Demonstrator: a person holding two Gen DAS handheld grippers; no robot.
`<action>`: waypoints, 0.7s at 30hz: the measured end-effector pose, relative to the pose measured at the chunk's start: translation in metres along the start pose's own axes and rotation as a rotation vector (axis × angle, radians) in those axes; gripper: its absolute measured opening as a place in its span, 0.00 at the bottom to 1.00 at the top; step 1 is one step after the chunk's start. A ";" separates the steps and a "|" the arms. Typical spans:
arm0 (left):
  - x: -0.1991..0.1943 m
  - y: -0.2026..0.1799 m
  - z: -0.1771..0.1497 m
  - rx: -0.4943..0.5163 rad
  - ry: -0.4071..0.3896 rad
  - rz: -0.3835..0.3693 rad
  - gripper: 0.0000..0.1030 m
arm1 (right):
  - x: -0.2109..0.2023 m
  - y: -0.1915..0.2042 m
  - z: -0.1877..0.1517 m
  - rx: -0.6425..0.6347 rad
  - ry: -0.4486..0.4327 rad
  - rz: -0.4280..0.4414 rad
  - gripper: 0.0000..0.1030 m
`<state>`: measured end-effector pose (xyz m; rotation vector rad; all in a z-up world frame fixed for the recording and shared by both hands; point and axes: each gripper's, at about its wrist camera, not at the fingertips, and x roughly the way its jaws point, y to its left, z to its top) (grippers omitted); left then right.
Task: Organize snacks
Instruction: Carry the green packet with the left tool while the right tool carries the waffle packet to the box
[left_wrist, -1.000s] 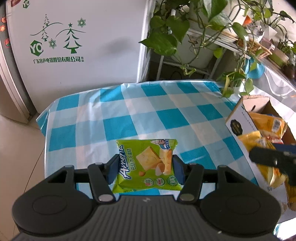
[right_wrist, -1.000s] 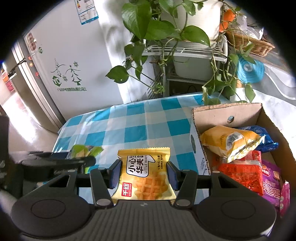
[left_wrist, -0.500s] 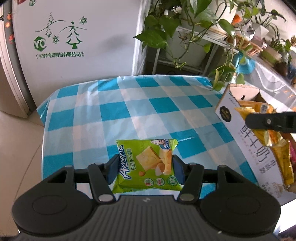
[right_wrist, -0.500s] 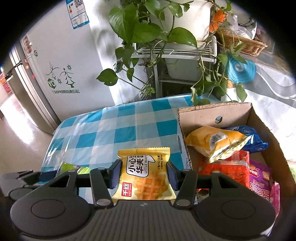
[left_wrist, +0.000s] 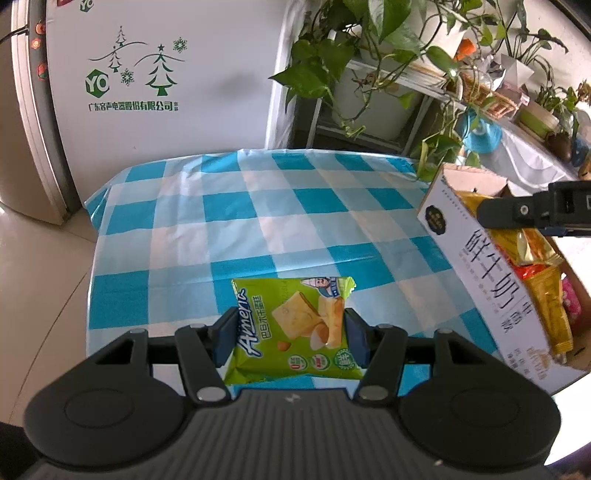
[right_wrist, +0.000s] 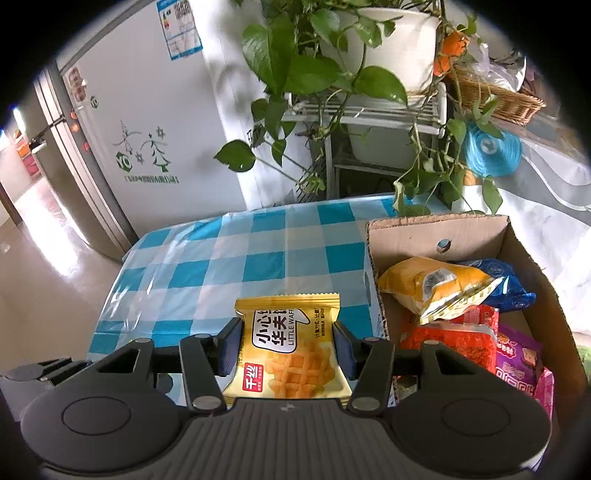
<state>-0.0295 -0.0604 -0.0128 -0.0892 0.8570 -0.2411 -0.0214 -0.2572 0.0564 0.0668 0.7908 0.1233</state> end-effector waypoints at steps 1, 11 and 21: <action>-0.002 -0.002 0.001 -0.006 -0.004 -0.004 0.57 | -0.003 -0.002 0.001 0.004 -0.008 0.000 0.57; -0.026 -0.049 0.020 0.052 -0.067 -0.069 0.57 | -0.049 -0.039 0.011 0.074 -0.127 -0.019 0.57; -0.032 -0.128 0.037 0.123 -0.087 -0.224 0.57 | -0.094 -0.105 0.005 0.214 -0.229 -0.093 0.57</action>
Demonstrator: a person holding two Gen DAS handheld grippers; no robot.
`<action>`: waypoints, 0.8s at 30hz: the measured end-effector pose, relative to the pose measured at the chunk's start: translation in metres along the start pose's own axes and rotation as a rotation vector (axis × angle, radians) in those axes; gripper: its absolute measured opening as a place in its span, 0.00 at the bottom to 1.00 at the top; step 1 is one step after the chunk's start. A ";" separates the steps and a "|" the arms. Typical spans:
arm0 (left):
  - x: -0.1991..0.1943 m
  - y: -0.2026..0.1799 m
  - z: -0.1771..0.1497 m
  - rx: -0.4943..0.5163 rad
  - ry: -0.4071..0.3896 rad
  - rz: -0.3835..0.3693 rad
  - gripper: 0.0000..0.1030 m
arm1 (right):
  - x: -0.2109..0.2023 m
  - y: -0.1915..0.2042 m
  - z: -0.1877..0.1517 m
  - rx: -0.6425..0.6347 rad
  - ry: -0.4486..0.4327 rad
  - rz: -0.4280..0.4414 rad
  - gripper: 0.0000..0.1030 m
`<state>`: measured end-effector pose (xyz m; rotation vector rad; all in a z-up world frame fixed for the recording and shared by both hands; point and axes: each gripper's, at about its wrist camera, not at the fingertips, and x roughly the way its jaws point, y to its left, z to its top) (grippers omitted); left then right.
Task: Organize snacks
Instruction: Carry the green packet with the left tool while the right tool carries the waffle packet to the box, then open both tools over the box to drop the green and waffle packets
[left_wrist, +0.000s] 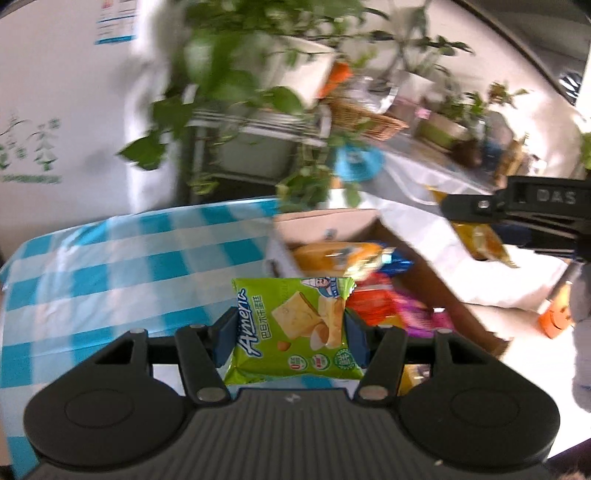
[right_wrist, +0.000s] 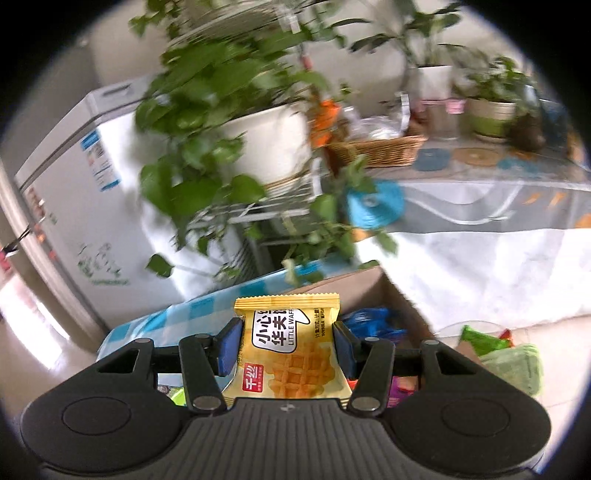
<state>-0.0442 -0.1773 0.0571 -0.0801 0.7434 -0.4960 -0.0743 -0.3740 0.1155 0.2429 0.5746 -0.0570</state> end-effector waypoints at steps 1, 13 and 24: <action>0.003 -0.008 0.001 0.008 0.002 -0.015 0.57 | -0.002 -0.005 0.001 0.013 -0.004 -0.010 0.57; 0.032 -0.079 0.000 0.101 0.034 -0.107 0.57 | -0.007 -0.043 -0.004 0.133 -0.010 -0.072 0.57; 0.052 -0.108 -0.004 0.150 0.073 -0.111 0.60 | -0.006 -0.060 -0.005 0.199 0.001 -0.092 0.57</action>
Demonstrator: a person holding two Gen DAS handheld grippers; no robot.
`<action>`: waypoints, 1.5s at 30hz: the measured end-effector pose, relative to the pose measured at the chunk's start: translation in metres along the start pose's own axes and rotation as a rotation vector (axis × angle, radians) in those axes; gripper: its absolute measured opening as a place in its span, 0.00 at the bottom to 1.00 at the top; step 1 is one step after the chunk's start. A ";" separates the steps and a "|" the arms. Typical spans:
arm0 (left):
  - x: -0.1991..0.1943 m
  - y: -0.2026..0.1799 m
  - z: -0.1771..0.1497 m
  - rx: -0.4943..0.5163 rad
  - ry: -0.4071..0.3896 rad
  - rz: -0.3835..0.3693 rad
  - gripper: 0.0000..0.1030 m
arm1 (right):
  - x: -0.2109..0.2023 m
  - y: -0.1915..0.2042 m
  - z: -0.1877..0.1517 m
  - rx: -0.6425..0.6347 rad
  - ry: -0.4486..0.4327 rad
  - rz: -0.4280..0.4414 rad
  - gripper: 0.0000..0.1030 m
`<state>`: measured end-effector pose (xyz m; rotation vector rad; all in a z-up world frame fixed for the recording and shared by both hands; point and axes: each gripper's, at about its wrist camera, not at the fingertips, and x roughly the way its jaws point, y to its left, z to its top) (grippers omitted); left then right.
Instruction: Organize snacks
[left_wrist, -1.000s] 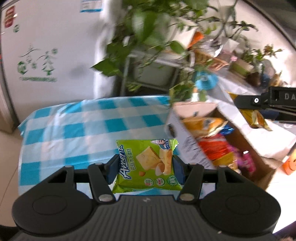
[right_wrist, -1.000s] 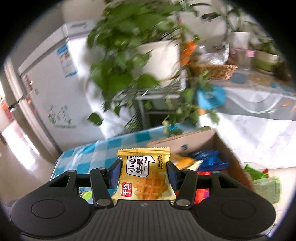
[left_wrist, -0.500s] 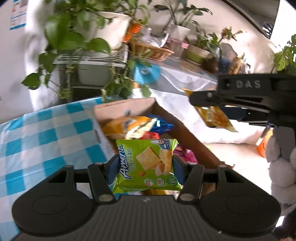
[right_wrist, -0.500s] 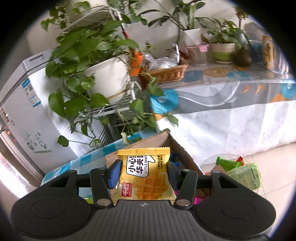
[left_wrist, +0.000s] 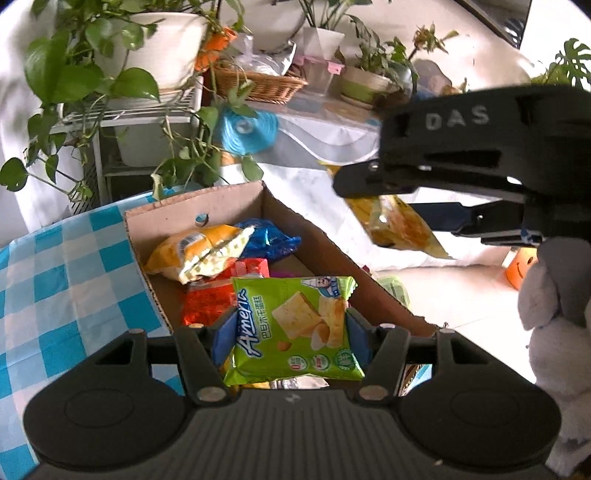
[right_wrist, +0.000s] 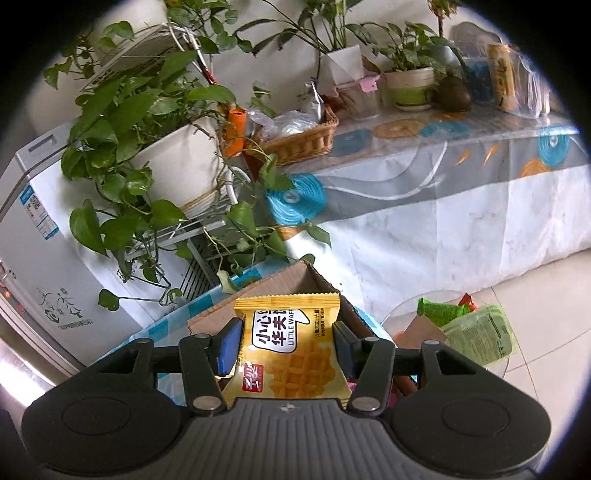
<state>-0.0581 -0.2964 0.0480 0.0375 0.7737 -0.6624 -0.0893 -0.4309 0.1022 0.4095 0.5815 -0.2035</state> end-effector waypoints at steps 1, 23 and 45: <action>0.001 -0.002 0.000 0.009 0.004 0.004 0.62 | 0.001 0.000 -0.001 0.005 0.007 -0.002 0.57; -0.019 0.009 -0.003 -0.025 0.081 0.159 0.88 | 0.007 -0.006 0.000 0.068 0.027 -0.029 0.90; -0.039 0.042 -0.004 -0.163 0.128 0.390 0.98 | -0.004 0.012 -0.030 -0.182 0.147 -0.193 1.00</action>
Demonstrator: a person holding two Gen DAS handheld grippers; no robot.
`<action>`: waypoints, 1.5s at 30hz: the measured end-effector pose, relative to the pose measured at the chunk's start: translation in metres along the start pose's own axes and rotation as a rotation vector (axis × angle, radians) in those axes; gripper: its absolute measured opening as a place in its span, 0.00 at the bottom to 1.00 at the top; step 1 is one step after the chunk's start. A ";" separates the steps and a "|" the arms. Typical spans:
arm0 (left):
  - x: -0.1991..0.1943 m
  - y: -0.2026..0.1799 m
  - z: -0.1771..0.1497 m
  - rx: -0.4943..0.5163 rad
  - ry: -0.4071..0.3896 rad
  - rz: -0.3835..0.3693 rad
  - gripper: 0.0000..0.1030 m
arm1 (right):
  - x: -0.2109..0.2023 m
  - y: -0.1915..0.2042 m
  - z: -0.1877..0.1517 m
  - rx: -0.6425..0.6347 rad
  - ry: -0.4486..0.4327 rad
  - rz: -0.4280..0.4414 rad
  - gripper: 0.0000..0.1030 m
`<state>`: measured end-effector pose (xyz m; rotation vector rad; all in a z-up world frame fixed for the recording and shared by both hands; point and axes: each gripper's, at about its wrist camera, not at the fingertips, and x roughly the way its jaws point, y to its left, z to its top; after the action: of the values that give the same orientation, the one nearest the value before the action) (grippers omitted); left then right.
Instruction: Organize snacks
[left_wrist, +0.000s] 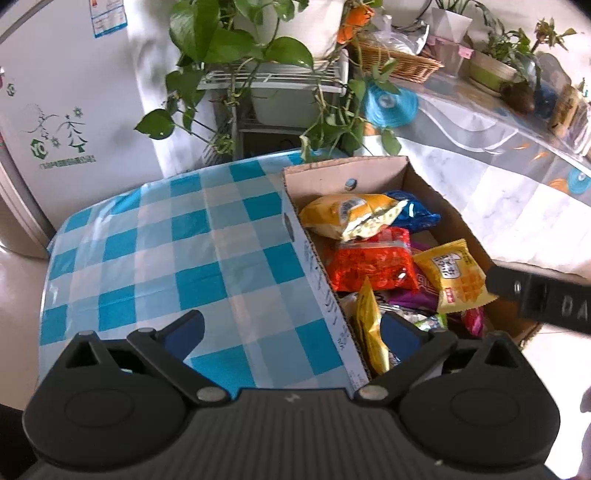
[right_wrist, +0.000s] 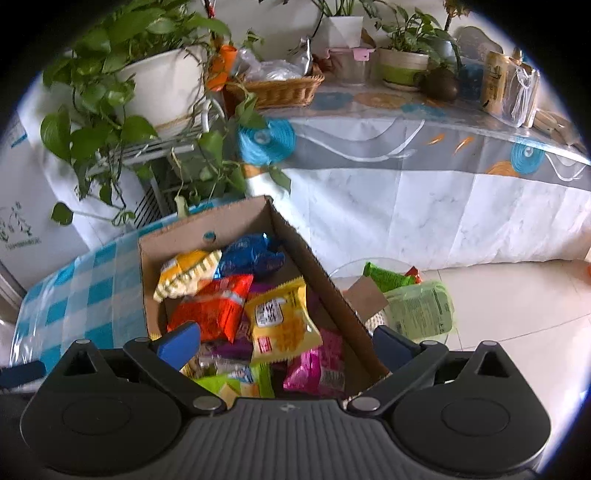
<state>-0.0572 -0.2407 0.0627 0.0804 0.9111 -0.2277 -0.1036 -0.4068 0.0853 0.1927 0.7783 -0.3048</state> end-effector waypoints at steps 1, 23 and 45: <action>0.000 -0.001 0.001 0.002 0.000 0.011 0.98 | 0.000 0.000 -0.001 -0.007 0.007 0.002 1.00; -0.001 -0.006 0.004 0.034 0.005 0.093 0.98 | 0.007 0.005 -0.003 -0.072 0.045 -0.013 1.00; -0.006 -0.006 0.007 0.076 -0.026 0.123 0.98 | 0.008 0.006 -0.002 -0.066 0.047 -0.005 1.00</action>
<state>-0.0566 -0.2472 0.0717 0.2025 0.8684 -0.1490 -0.0979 -0.4023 0.0783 0.1359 0.8341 -0.2795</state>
